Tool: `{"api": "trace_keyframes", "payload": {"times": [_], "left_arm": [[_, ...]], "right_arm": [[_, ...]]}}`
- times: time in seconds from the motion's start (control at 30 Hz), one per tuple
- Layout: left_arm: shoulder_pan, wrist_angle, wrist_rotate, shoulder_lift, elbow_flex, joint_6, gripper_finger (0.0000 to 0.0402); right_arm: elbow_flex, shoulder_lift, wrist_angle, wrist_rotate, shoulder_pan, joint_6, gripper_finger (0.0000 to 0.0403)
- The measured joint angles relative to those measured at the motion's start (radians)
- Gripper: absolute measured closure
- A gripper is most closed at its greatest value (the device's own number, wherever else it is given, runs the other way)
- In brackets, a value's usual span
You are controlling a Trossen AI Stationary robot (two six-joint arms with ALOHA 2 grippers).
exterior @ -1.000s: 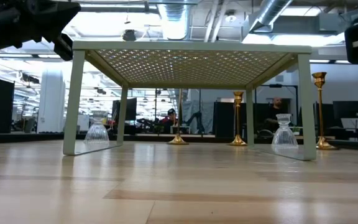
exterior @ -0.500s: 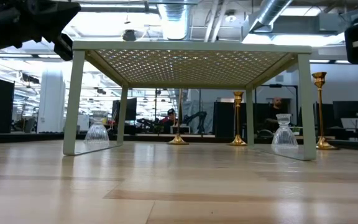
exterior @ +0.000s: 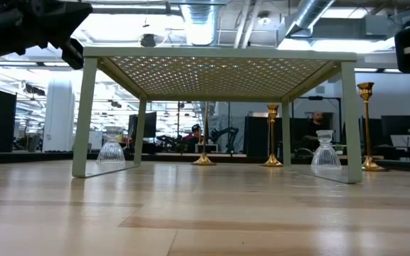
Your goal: Pick & Place candle stick holders
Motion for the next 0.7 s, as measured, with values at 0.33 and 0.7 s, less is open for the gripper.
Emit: {"api": "trace_keyframes", "payload": {"times": [0.33,0.7], "left_arm": [[0.000,0.001,0.000,0.000,0.000,0.000,0.0390],[0.000,0.003,-0.005,0.000,0.000,-0.003,0.0390]], "right_arm": [[0.000,0.000,0.000,0.000,0.000,0.000,0.0177],[0.000,0.000,0.000,0.011,0.000,0.000,0.0177]]}}
